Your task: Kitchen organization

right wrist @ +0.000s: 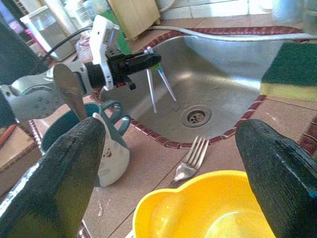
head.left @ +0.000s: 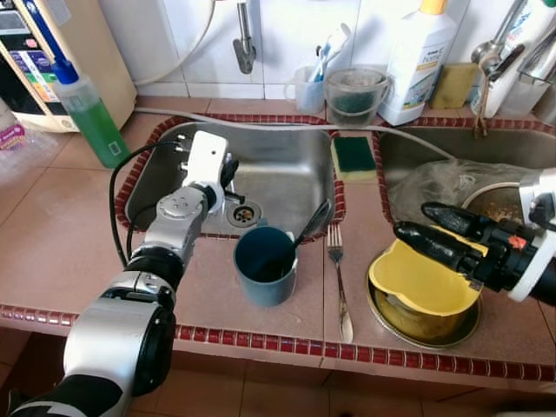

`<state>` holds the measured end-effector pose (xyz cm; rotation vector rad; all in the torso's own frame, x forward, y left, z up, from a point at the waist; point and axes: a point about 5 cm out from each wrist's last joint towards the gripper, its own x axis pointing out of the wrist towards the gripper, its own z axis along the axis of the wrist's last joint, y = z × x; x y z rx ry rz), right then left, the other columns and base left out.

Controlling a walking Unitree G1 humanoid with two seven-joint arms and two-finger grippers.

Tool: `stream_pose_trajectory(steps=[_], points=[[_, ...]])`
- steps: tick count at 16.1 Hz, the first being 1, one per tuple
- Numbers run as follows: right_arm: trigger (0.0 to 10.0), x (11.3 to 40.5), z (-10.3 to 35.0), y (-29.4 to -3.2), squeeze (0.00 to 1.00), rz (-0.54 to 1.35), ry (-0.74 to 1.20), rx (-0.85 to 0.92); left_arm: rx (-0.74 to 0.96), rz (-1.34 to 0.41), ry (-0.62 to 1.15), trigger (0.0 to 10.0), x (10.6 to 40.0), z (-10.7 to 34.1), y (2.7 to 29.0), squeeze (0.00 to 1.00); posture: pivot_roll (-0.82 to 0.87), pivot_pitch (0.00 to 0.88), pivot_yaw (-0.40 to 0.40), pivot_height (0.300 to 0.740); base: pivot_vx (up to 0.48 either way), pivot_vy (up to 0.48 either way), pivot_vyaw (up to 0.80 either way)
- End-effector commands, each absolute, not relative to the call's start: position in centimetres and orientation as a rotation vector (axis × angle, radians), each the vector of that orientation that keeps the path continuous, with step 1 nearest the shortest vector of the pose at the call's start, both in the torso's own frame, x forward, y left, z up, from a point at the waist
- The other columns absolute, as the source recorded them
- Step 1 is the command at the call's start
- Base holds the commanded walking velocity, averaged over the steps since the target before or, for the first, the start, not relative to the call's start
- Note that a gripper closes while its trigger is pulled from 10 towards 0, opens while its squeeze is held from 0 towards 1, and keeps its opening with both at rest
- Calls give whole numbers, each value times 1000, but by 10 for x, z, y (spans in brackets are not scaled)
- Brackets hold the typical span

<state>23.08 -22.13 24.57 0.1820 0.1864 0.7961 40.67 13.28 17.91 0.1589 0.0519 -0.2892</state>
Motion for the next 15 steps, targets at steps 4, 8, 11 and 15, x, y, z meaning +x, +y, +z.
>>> stream_pose_trajectory(steps=[4,8,11,15], points=[[10000,236,254,-216,0,868,183,162,133,-276,54,10000,407,181,143,0,-328,161,73,740,0,0,0],[10000,237,253,-215,0,883,186,166,80,-281,59,10000,407,179,146,1000,-328,154,72,740,0,0,0],[10000,239,255,-218,0,880,183,148,70,-293,54,10000,407,180,145,1000,-329,146,73,740,0,0,0],[10000,239,256,-216,0,893,180,134,65,-297,53,10000,407,181,143,1000,-330,133,71,740,0,0,0]])
